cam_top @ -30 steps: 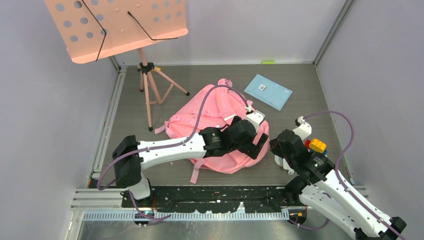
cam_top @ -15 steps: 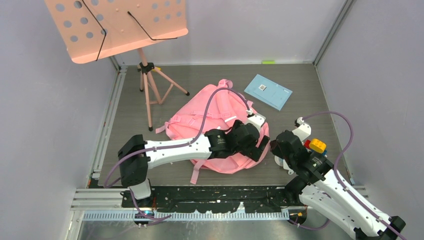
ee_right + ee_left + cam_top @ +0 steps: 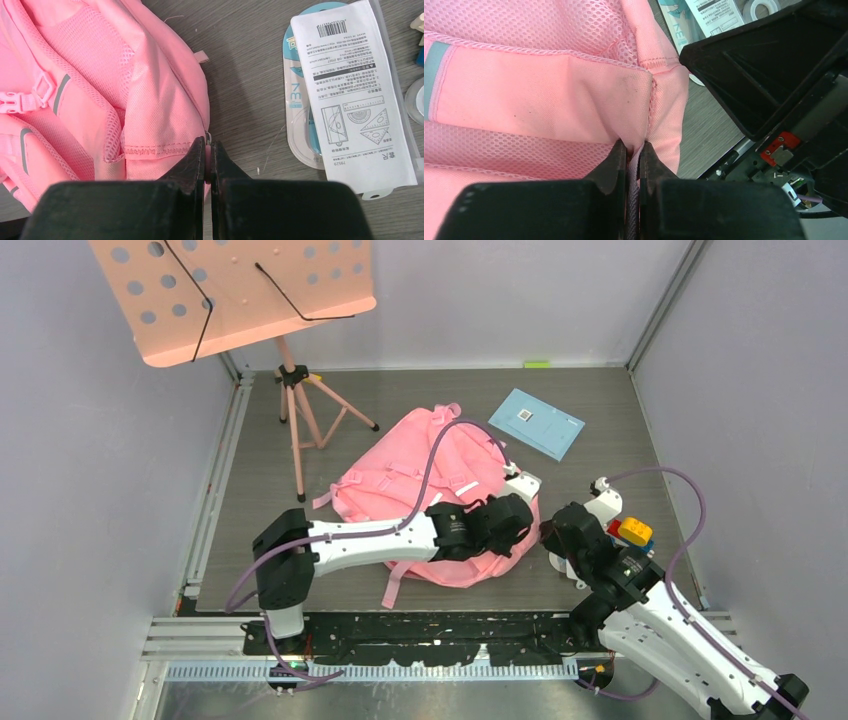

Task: Pack the student bag
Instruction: Zip the student bag at the center of the board.

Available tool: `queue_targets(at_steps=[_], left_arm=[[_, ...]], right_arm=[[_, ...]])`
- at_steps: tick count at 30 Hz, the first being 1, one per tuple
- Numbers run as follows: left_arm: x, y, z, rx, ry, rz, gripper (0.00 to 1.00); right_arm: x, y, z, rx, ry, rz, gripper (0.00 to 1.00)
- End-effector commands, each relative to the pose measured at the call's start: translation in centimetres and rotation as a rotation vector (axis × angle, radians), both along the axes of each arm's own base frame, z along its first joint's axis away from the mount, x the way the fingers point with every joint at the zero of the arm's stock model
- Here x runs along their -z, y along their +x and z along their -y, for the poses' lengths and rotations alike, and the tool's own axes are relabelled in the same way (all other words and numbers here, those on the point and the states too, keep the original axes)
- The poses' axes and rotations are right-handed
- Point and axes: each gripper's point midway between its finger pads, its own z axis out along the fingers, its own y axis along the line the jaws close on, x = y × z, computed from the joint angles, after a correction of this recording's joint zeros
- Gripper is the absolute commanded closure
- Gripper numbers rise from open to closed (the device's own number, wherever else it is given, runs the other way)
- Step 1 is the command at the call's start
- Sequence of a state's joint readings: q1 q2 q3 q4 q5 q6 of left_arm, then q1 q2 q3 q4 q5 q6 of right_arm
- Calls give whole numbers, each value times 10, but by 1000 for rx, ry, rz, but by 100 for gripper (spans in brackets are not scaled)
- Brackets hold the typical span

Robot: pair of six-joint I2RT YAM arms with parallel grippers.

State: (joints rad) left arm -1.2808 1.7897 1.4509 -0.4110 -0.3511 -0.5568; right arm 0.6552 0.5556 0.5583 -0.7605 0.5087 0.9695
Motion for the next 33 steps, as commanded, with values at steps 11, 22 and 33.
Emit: queue_targets(at_steps=[11,22,33], left_arm=[[-29,92,-52,-183,72,164,100],[-44,116,-68,-155,119,184,100],[-63,154,-67,-120,130,239,100]], right_arm=[[-1,12,-20,-26,90,39,99],[-2,20,-41,-127,86,48,99],[-5,23,-69,-295,77,71,99]])
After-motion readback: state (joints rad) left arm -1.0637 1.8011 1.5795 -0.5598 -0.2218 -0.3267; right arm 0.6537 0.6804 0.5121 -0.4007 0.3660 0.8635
